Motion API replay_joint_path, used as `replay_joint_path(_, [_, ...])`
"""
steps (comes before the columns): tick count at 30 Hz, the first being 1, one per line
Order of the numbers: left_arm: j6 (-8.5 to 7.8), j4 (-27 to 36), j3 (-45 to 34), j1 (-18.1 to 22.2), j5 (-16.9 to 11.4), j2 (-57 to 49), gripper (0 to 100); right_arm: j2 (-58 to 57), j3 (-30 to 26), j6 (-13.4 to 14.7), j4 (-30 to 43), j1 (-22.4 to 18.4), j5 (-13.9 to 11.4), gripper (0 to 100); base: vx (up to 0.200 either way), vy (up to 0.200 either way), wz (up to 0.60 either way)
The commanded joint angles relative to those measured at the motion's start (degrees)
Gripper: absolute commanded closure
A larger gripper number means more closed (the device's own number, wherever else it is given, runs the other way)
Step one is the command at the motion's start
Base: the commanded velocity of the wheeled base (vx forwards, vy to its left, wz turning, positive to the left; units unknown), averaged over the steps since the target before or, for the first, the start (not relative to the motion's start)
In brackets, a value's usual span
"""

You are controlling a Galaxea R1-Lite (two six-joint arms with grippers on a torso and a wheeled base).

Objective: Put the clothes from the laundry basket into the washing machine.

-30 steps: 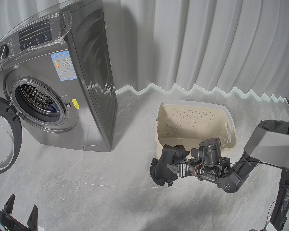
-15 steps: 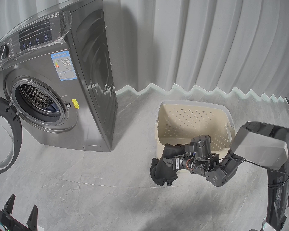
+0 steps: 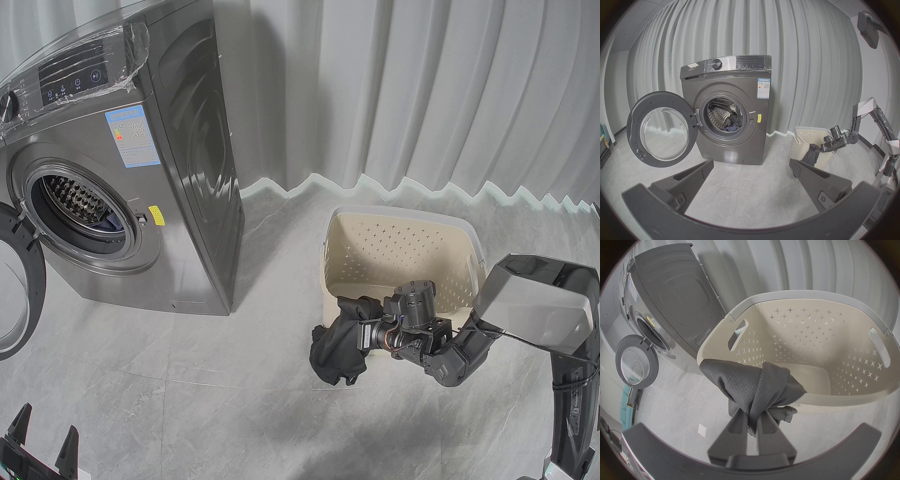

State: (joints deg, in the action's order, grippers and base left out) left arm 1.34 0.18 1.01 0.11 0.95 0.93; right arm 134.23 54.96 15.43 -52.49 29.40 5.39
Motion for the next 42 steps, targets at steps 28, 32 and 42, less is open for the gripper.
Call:
replay_joint_path(28, [0.15, 0.08, -0.92, 0.07, -0.07, -0.75, 0, -56.54, -24.72, -4.18, 0.46, 4.52, -3.98, 100, 0.000, 0.000, 0.00])
replay_joint_path(32, [0.24, 0.08, -0.92, -0.02, -0.07, -0.75, 0, -60.05, -22.26, -4.62, 1.78, 4.52, -4.69, 100, 0.000, 0.000, 0.00])
replay_joint_path(42, [0.50, -0.01, -0.92, -0.02, -0.42, -0.75, 0, -62.07, -23.93, -4.97, 4.06, 5.66, -6.97, 100, 0.000, 0.100, 0.00])
